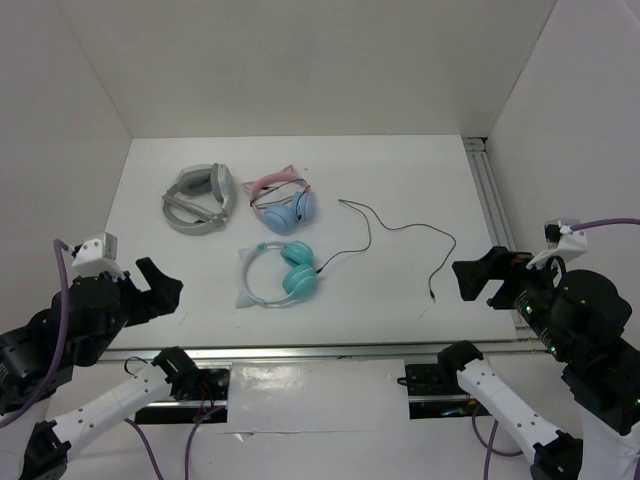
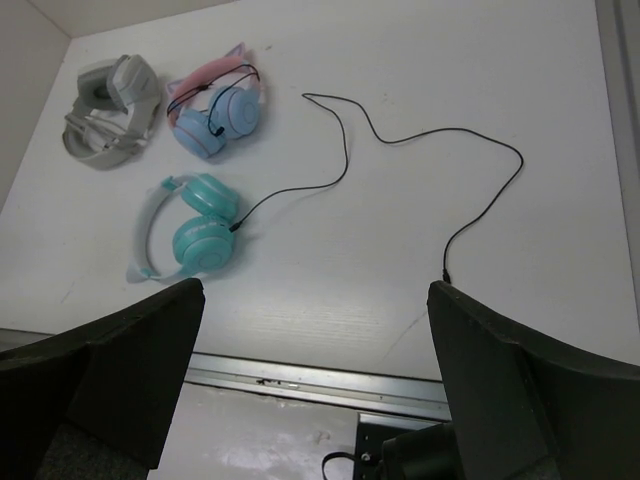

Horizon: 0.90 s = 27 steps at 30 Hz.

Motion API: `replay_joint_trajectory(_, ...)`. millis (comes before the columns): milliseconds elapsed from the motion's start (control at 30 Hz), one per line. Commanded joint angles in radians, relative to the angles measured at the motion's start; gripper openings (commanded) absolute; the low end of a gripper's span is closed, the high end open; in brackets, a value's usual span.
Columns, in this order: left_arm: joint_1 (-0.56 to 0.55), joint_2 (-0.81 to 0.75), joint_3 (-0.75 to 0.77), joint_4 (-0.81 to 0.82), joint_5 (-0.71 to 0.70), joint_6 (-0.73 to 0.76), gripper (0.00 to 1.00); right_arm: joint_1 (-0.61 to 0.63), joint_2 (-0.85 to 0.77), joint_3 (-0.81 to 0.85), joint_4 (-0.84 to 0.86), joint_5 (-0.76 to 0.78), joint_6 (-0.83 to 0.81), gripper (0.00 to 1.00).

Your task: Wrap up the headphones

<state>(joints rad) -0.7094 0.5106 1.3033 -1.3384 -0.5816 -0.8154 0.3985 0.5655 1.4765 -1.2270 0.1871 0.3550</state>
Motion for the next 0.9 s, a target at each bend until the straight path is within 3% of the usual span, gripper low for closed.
replay_joint_trajectory(0, -0.027, -0.014, -0.021, 0.033, -0.012, -0.001, 1.00, -0.006, -0.024, -0.016, 0.009, 0.000, 0.007, 1.00)
replay_joint_trajectory(267, -0.071, 0.094, -0.150, 0.264, 0.118, 0.078, 1.00, -0.024, -0.073, -0.174, 0.144, -0.084, 0.051, 1.00)
replay_joint_trajectory(500, -0.071, 0.365, -0.170, 0.429, 0.109, 0.078, 1.00, -0.065, -0.045, -0.212, 0.173, -0.227, 0.010, 1.00)
replay_joint_trajectory(600, -0.039, 0.517, -0.159, 0.413, 0.077, 0.027, 1.00, -0.096, -0.098, -0.275, 0.242, -0.353, -0.011, 1.00)
replay_joint_trajectory(733, 0.023, 0.632, -0.234, 0.516, 0.111, -0.007, 1.00, -0.118, -0.131, -0.320, 0.281, -0.442, -0.011, 1.00)
replay_joint_trajectory(867, 0.187, 0.704, -0.364, 0.669, 0.172, -0.007, 1.00, -0.141, -0.141, -0.329, 0.281, -0.511, -0.020, 1.00)
